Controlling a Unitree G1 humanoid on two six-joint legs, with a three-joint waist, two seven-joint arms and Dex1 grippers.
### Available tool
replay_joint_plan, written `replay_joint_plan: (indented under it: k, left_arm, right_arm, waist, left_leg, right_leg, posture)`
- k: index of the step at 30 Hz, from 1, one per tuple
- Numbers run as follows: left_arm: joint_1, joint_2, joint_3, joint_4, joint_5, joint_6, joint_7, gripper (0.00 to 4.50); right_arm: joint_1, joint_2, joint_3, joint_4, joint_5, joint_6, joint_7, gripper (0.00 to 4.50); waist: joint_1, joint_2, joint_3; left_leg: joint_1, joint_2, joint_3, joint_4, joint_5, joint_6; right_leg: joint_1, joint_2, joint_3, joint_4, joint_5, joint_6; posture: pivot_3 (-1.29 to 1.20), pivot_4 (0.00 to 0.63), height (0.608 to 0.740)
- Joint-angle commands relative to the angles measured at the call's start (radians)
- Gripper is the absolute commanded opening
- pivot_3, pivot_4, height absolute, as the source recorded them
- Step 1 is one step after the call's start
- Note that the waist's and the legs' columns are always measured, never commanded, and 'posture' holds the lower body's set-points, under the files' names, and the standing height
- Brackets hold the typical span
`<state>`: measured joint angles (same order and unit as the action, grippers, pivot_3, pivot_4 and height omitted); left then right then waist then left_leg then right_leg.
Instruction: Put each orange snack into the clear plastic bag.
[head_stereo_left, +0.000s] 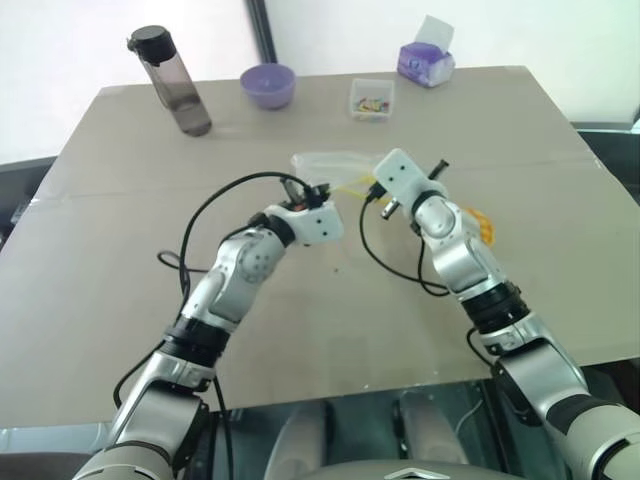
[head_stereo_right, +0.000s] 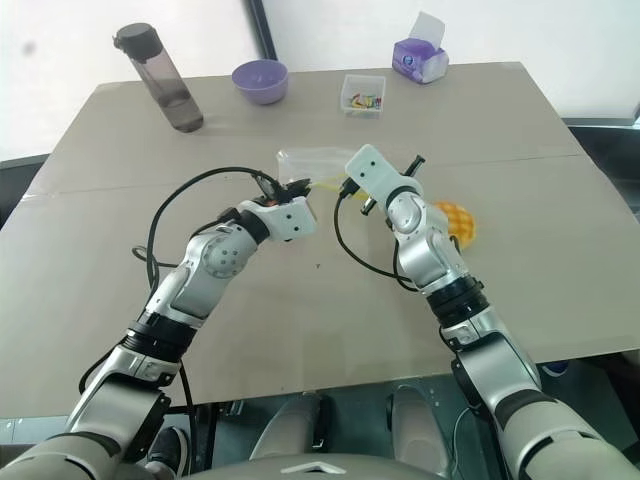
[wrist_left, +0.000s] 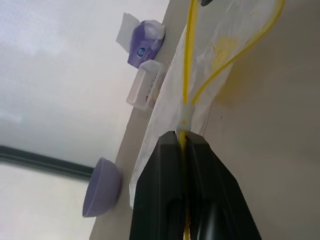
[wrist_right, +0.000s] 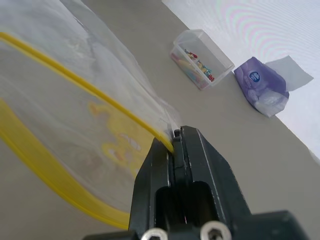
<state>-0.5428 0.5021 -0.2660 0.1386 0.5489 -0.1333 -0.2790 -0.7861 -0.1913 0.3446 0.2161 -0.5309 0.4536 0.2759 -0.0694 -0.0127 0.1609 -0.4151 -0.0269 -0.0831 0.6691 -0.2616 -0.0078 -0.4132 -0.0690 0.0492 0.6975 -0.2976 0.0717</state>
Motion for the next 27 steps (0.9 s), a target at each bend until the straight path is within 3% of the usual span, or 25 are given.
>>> replay_joint_plan:
  k: [1, 5, 7, 8, 15, 18, 20, 25, 26, 27]
  left_arm:
    - [0.003, 0.006, 0.022, -0.029, 0.009, 0.011, 0.017, 0.04]
    - [0.016, -0.017, 0.029, -0.034, -0.017, 0.016, 0.023, 0.0]
    - [0.024, -0.034, 0.041, -0.035, -0.041, 0.033, 0.017, 0.0]
    - [0.028, -0.046, 0.05, -0.032, -0.056, 0.049, 0.013, 0.0]
    - [0.052, -0.11, 0.071, -0.007, -0.158, 0.078, -0.016, 0.0]
    - [0.067, -0.117, 0.07, -0.014, -0.168, 0.093, -0.023, 0.0]
    - [0.073, -0.121, 0.066, -0.03, -0.174, 0.086, -0.027, 0.0]
    - [0.08, -0.136, 0.045, -0.061, -0.175, 0.077, -0.043, 0.0]
    - [0.08, -0.138, 0.043, -0.065, -0.174, 0.076, -0.044, 0.0]
    - [0.079, -0.142, 0.045, -0.075, -0.177, 0.08, -0.048, 0.0]
  right_arm:
    - [-0.001, -0.017, -0.003, -0.042, -0.007, -0.015, -0.003, 0.0]
    - [0.015, -0.039, -0.017, -0.084, 0.008, -0.031, 0.012, 1.27]
    - [0.037, -0.06, -0.019, -0.127, 0.017, -0.028, 0.039, 2.4]
    - [0.057, -0.082, -0.017, -0.161, 0.018, -0.029, 0.064, 2.66]
    - [0.226, -0.225, -0.059, -0.441, 0.055, 0.036, 0.229, 2.66]
    - [0.275, -0.23, -0.118, -0.542, 0.1, 0.125, 0.266, 2.66]
    - [0.286, -0.163, -0.197, -0.6, 0.17, 0.223, 0.255, 2.66]
    - [0.233, -0.01, -0.259, -0.592, 0.258, 0.326, 0.182, 0.33]
    - [0.227, 0.001, -0.259, -0.587, 0.266, 0.335, 0.174, 0.04]
    - [0.222, 0.006, -0.245, -0.572, 0.266, 0.331, 0.166, 0.04]
  waist:
    - [0.0, 0.0, 0.0]
    - [0.001, 0.0, 0.0]
    - [0.001, 0.0, 0.0]
    - [0.001, 0.0, 0.0]
    - [0.007, 0.0, 0.0]
    - [0.004, 0.0, 0.0]
    - [0.003, 0.0, 0.0]
    - [0.004, -0.001, -0.001]
    - [0.004, -0.001, -0.001]
    - [0.005, -0.001, -0.001]
  left_leg:
    - [0.0, 0.0, 0.0, 0.0, 0.0, 0.0]
    - [0.0, 0.0, 0.0, 0.0, 0.0, 0.0]
    - [0.0, 0.0, 0.0, 0.0, 0.0, 0.0]
    - [0.0, 0.0, 0.0, 0.0, 0.0, 0.0]
    - [-0.001, -0.001, -0.002, 0.001, 0.0, 0.0]
    - [0.0, -0.001, -0.002, 0.001, 0.0, 0.0]
    - [0.0, -0.001, -0.002, 0.001, 0.0, 0.0]
    - [0.001, 0.0, -0.002, 0.002, 0.0, 0.0]
    - [0.001, -0.001, -0.002, 0.002, 0.0, 0.0]
    - [0.001, -0.001, -0.002, 0.002, 0.0, 0.0]
  right_leg:
    - [0.0, 0.0, 0.0, 0.0, 0.0, 0.0]
    - [0.0, 0.0, 0.0, 0.0, 0.0, 0.0]
    - [0.0, 0.0, 0.0, 0.0, 0.0, 0.0]
    - [0.0, 0.0, 0.0, 0.0, 0.0, 0.0]
    - [0.002, -0.001, -0.002, 0.0, 0.0, 0.0]
    - [0.002, -0.001, -0.002, 0.0, 0.0, 0.0]
    - [0.002, -0.001, -0.002, 0.001, 0.0, 0.0]
    - [0.002, 0.0, -0.002, 0.002, 0.0, 0.0]
    - [0.002, 0.0, -0.002, 0.002, 0.0, 0.0]
    - [0.002, -0.001, -0.002, 0.002, 0.0, 0.0]
  posture:
    - [0.0, 0.15, 0.74]
    - [0.0, 0.15, 0.74]
    - [0.0, 0.15, 0.74]
    - [0.0, 0.15, 0.74]
    - [0.0, 0.15, 0.74]
    - [0.0, 0.15, 0.74]
    - [0.0, 0.15, 0.74]
    - [0.0, 0.15, 0.74]
    - [0.0, 0.15, 0.74]
    - [0.0, 0.15, 0.74]
